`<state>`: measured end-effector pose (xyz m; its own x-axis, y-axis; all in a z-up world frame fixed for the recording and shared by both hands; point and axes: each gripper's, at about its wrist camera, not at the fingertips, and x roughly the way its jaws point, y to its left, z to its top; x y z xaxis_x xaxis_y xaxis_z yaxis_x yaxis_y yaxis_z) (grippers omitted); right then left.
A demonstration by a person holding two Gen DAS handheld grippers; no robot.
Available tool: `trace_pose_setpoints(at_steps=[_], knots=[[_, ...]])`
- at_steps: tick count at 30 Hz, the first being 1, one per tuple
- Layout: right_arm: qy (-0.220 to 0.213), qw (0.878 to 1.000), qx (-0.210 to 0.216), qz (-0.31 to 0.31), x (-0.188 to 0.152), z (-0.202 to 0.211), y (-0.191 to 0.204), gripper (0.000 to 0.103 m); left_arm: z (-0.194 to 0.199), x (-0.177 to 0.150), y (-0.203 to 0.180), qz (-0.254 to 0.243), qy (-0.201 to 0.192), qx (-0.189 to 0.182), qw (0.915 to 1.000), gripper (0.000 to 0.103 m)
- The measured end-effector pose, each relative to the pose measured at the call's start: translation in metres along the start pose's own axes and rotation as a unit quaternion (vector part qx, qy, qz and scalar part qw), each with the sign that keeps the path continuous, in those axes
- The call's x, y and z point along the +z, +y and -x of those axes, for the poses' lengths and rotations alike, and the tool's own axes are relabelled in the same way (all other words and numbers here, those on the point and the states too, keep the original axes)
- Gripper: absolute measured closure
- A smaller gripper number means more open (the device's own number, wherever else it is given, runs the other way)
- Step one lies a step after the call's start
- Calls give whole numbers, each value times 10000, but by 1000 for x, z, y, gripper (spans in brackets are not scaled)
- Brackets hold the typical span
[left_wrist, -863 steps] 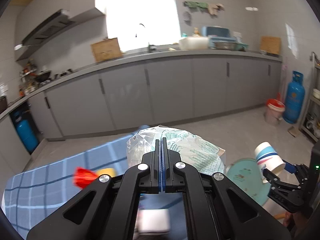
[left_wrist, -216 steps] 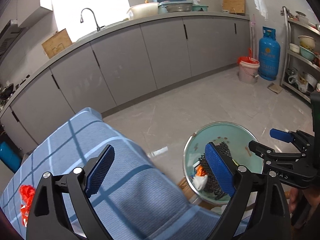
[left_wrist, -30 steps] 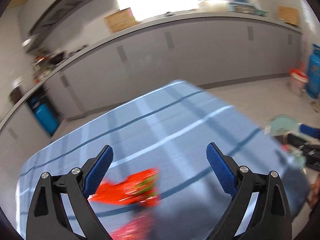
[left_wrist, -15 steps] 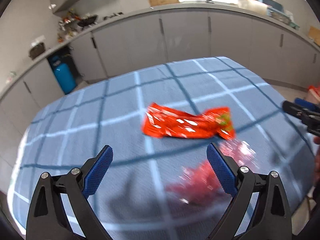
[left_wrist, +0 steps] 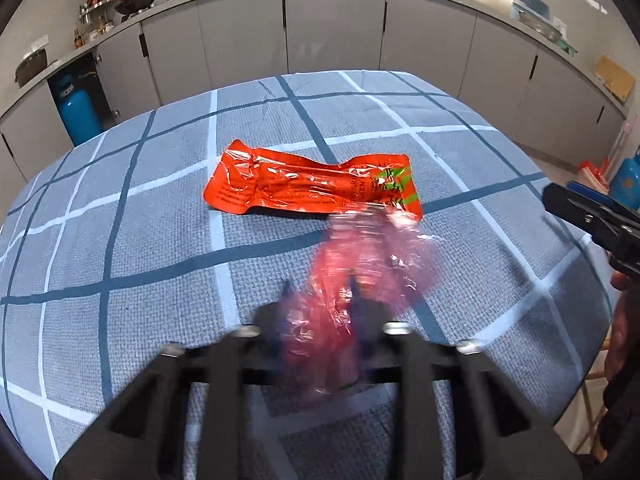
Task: Collect trash
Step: 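Grasp the pink plastic bag with the left tool while the right tool grasps the orange wrapper, then carry the pink bag and orange wrapper over the teal bucket and open both tools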
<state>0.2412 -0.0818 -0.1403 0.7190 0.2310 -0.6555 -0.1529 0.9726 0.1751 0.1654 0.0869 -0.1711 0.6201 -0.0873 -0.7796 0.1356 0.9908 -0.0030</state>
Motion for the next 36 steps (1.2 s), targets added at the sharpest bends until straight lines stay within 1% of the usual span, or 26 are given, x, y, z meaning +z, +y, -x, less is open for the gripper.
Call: trace_pose_setpoints(at_steps=[2,4,6,7,8,10,12,15,20,23,25,27,30,31,32,36], knots=[[-18,9999,54,121,8,-4,8,14,5,2,7,45,-59,91,9999,83],[-35,9996,120,272,16,-10,18,14,12,6,18,68,-200,357,9991,84],[-17,9986,187,501,25,-19,32,14,18,10,33,122,-319,699,9970,85],[17,9975,259,663,30,-27,43,14,21,12,42,156,-393,929,9948,85],[35,9965,315,775,33,-32,51,14,23,13,48,180,-432,1034,9935,85],[87,9937,449,1022,40,-45,68,14,25,18,66,245,-541,1456,9876,85],[177,9892,653,1297,46,-61,89,14,22,21,82,389,-537,1640,9842,85],[360,9804,905,1712,51,-85,117,14,16,24,103,620,-473,1762,9813,85],[700,9604,1221,2407,49,-113,146,14,8,25,121,793,-425,1758,9803,85],[896,9499,1143,2767,44,-127,155,14,3,25,124,845,-390,1660,9817,85],[1017,9492,1068,2779,44,-134,155,15,0,25,125,864,-386,1613,9824,85],[1210,9499,1025,2694,44,-141,151,18,-3,26,127,895,-371,1538,9833,85],[1374,9536,1071,2455,45,-144,144,32,-7,28,129,943,-331,1439,9845,85],[1441,9539,1101,2390,45,-144,143,49,-9,28,130,953,-319,1411,9849,85],[1446,9559,1112,2301,45,-142,141,60,-11,29,130,953,-313,1395,9851,85],[1422,9636,1140,1955,43,-136,134,61,-13,30,130,947,-282,1341,9860,85]])
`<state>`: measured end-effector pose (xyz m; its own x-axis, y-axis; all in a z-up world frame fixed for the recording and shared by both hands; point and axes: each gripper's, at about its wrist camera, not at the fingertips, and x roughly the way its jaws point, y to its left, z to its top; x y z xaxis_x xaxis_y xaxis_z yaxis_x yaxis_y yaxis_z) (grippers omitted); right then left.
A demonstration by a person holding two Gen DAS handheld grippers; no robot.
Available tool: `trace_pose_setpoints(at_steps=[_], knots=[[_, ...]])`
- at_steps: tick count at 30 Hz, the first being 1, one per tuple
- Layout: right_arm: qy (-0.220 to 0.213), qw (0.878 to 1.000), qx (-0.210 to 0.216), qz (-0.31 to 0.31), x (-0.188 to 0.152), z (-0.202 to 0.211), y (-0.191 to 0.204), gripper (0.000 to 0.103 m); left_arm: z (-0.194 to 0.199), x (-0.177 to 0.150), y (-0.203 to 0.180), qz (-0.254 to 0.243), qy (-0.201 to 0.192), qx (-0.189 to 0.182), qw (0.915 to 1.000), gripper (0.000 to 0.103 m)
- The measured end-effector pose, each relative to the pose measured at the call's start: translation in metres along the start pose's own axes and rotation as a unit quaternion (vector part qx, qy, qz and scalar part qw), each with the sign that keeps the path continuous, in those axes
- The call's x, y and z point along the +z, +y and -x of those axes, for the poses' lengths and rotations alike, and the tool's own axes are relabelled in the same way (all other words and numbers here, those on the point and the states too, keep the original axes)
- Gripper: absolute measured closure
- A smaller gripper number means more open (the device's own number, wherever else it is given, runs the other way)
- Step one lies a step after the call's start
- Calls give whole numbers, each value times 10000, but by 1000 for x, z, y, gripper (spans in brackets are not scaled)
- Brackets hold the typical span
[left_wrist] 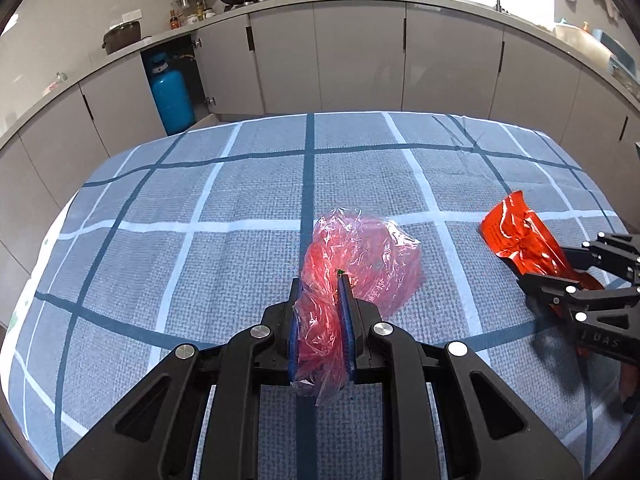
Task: Collect trash
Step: 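Carry the pink bag and orange wrapper over the teal bucket and open both tools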
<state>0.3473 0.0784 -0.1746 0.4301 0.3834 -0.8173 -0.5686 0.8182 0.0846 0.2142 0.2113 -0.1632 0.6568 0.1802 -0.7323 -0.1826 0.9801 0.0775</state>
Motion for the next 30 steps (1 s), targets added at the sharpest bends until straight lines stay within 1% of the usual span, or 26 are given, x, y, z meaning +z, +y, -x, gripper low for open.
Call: trace_pose_setpoints(at_steps=[5,8,13,18,23,30], knots=[[-124,9980,79,-623,-9,10,-15,61,1,0,-3,-59,0,25,10000,85],[-202,9964,-5,-826,-15,17,-20,61,5,0,-7,-116,-24,49,9999,85],[-333,9947,-185,-953,-23,29,-22,61,12,4,-19,-213,-96,61,9997,85],[-470,9922,-321,-1109,-33,41,-27,61,20,8,-37,-353,-168,-12,9992,85],[-631,9880,-419,-1347,-47,58,-40,62,29,14,-62,-545,-272,-135,9981,85],[-875,9790,-574,-1747,-69,90,-68,62,41,24,-112,-931,-442,-386,9939,85]])
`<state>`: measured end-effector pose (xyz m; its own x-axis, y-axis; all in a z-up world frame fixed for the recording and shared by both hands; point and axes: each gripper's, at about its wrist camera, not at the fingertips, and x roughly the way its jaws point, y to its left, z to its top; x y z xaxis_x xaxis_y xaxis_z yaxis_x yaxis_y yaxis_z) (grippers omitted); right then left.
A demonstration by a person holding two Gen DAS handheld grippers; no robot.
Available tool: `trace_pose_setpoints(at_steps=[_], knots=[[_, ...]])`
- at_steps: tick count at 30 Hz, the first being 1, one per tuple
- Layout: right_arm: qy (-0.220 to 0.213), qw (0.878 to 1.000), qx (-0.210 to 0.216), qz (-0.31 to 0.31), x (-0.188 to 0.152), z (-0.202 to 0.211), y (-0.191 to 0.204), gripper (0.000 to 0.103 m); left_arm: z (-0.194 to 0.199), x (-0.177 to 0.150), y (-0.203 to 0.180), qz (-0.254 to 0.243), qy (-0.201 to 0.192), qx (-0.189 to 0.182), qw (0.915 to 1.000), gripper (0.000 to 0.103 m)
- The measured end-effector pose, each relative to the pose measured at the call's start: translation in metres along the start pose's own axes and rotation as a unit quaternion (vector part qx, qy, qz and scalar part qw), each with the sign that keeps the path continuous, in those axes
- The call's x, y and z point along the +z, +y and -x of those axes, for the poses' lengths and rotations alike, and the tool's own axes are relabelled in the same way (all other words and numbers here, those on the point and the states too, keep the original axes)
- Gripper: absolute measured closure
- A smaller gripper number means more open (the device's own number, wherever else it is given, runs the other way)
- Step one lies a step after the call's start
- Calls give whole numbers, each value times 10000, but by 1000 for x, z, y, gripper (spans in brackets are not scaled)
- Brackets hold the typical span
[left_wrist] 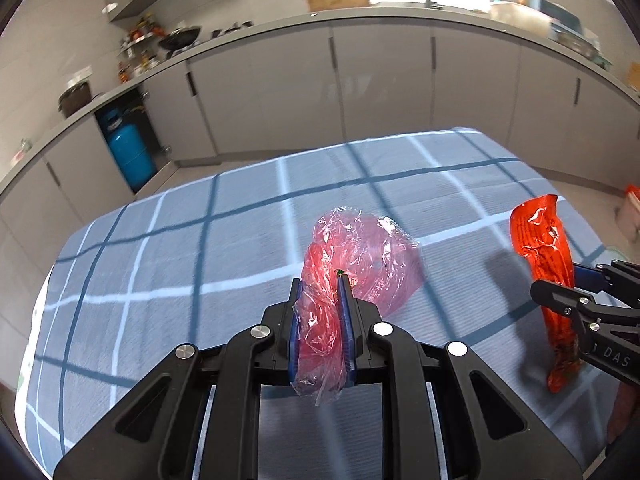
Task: Collect trash
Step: 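Carry the pink bag and orange wrapper over the teal bucket and open both tools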
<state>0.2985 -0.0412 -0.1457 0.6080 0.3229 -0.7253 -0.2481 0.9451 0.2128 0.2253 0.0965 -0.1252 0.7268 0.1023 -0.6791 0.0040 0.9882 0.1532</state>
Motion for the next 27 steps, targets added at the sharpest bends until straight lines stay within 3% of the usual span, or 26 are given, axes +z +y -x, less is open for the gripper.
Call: trace_pose_setpoints(at_steps=[14,27], knots=[[-490,9958,-397,-659,-12,56,-68,62,18,30,-98,-758,-345,-669,9943,85],[-779,9799,-1185,-1406,-40,114,-168,62,39,50,-224,-1437,-682,-1600,9742,85]])
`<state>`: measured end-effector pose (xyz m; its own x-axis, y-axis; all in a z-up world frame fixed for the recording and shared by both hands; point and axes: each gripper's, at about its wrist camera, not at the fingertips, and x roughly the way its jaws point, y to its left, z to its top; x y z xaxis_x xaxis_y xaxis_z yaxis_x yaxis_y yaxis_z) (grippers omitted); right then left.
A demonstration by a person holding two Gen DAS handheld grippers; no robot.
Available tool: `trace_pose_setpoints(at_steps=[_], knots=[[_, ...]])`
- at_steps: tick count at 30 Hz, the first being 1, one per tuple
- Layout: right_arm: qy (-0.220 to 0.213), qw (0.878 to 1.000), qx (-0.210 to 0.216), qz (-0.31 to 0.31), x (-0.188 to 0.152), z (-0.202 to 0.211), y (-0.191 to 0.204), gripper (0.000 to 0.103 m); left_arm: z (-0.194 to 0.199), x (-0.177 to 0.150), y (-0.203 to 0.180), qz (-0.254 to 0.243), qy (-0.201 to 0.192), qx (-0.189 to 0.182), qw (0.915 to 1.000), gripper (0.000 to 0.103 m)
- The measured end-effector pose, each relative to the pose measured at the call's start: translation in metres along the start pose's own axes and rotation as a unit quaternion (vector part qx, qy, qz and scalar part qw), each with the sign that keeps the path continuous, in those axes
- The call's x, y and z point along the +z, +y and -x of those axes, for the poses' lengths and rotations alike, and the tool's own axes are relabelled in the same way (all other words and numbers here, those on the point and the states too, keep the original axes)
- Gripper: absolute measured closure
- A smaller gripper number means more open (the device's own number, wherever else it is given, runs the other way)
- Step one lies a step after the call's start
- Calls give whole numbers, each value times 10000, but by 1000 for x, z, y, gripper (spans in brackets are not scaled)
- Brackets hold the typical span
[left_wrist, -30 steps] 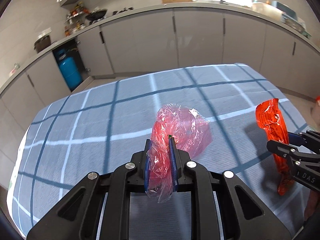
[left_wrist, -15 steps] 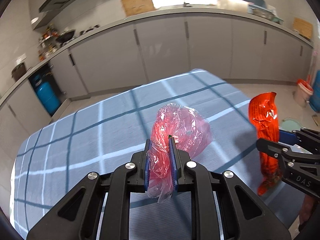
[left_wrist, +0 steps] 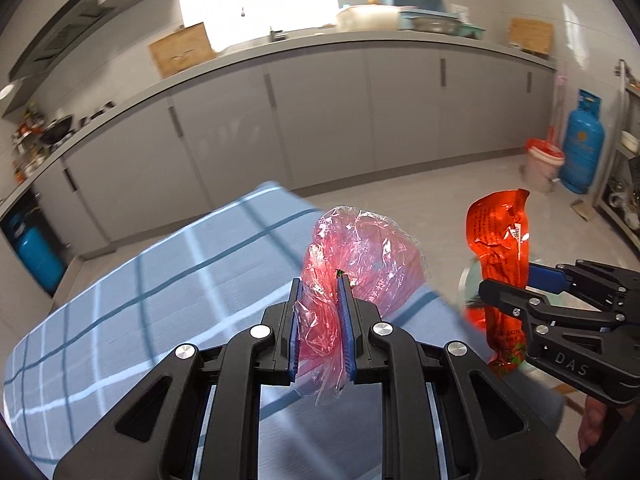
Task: Collect trash
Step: 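Carry the pink bag and orange wrapper over the teal bucket and open both tools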
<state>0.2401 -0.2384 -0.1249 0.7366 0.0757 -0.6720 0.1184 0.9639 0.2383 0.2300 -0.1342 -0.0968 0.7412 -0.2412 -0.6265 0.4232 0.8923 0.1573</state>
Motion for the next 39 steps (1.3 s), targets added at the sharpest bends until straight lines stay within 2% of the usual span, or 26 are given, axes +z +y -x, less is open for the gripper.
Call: trace_pose_setpoints(at_steps=[8,19,25,39], knots=[[-74,9980,-497,-373,-4,12,-64,62,-13,17,-63,-333,-58,-534,9980,85],[-113,9932,-891,-738,-15,20,-118,62,-34,20,-123,-614,34,-932,9937,85],[-67,9912,-1006,-852,-18,18,-137,62,-46,21,-141,-682,105,-1041,9922,85],[119,9885,-1115,-1019,-23,4,-151,62,-74,13,-162,-719,356,-1205,9895,85]])
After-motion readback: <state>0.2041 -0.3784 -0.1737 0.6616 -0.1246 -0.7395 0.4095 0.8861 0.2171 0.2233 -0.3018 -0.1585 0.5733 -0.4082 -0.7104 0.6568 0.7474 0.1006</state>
